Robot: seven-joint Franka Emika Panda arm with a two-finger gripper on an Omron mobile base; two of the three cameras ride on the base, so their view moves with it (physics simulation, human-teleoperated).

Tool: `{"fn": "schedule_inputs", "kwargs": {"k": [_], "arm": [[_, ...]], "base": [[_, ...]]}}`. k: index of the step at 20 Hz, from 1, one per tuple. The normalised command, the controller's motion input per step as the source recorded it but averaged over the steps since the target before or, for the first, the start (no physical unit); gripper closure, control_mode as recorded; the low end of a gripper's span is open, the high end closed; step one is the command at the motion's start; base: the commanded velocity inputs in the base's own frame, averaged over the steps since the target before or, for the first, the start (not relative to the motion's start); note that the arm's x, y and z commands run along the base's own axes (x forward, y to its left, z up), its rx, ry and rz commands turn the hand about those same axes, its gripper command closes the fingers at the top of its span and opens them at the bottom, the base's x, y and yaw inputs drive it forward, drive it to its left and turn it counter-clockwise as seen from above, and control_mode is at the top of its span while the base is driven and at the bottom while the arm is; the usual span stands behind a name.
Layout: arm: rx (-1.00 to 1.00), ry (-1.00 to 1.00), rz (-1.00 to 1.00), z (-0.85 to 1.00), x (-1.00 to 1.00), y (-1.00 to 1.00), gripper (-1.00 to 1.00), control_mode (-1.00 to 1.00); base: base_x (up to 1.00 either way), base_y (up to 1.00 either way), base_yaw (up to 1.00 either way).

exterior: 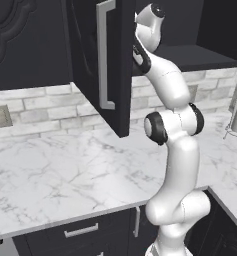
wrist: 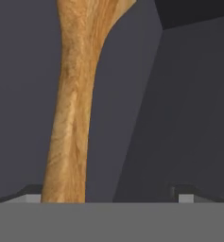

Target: Organize the utensils by type. Pick up the wooden spoons from the counter and place them in the open cabinet. Then pick up the metallic utensils from the counter and place them in the open drawer.

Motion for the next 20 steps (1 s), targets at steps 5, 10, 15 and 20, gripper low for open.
{"fn": "schedule_inputs", "kwargs": {"k": [5,10,15,20], "arm": [[0.10,0.14,0.01,-0.36,-0.06,0.00,-1.00,-1.00],[0.19,0.18,0.00,-0.29,-0.01,0.00,-1.00,-1.00],[0.25,0.14,-0.03,-0.08,-0.07,0.10,-1.00,-1.00],[0.21,0.09,-0.03,-0.02,-0.11,0.22,-1.00,-1.00]], "base": [[0.00,0.00,0.00],[0.00,0.00,0.00],[0.00,0.00,0.00],[0.00,0.00,0.00]]}}
